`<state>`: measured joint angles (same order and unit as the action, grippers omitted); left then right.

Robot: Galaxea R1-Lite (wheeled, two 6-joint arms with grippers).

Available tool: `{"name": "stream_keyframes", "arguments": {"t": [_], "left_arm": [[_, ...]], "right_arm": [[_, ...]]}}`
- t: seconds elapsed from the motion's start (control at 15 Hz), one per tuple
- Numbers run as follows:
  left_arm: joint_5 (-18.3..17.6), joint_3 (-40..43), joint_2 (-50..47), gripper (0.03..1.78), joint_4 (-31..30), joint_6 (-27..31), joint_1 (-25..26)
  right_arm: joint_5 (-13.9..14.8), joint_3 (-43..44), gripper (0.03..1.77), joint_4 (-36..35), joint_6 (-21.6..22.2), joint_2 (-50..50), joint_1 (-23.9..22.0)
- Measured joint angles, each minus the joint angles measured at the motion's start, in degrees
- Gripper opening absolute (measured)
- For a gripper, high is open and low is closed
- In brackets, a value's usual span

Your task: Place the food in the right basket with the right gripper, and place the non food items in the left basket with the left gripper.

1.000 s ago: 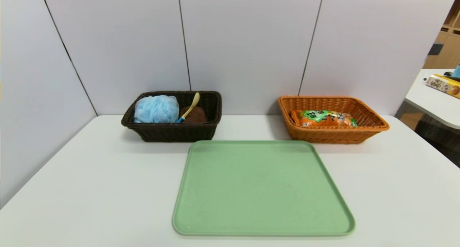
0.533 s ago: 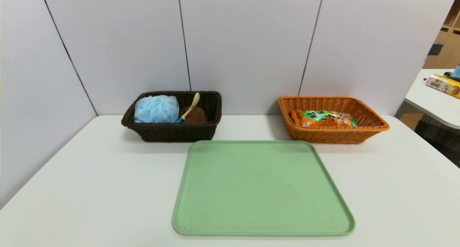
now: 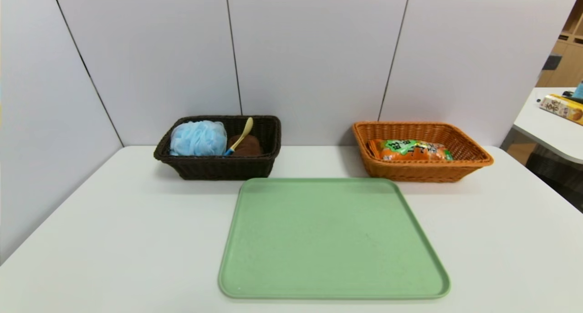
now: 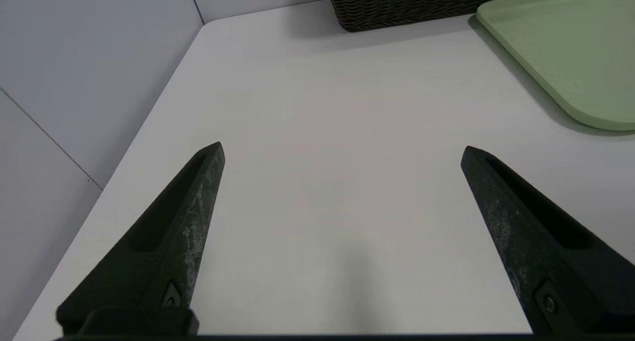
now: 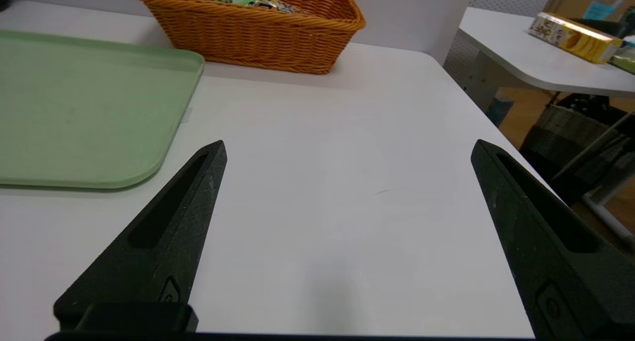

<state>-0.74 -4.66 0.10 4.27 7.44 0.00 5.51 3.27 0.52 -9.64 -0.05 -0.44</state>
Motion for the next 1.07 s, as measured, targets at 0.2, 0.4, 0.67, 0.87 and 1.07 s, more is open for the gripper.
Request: {"name": "stream_keyframes", "arguments": {"t": [0.2,0.4,0.67,0.87,1.07], "left_arm": [[-0.11,3.97,0.00,1.69,-4.19,-3.23,0.00],[0.23,4.56,0.00,1.69,-4.32,-5.10,0.00],[0.41,4.66,0.00,1.69,-4.40,-7.25,0.00],[0.39,4.66,0.00,1.69,-4.43,-7.64,0.00],[0.41,4.66,0.00,1.69,-4.43,-7.74,0.00]], "right_arm": [[-2.84,-0.71,1.70,0.13,-0.05,-0.02,0.00],[-5.51,-1.34,1.70,-0.20,-2.65,-0.02,0.00],[-5.95,-1.48,1.70,-0.17,-4.55,-0.02,0.00],[-6.80,-1.71,1.70,-0.30,-4.96,-0.02,0.00],[-8.70,-2.96,1.70,-0.73,-1.32,-0.02,0.00]]}}
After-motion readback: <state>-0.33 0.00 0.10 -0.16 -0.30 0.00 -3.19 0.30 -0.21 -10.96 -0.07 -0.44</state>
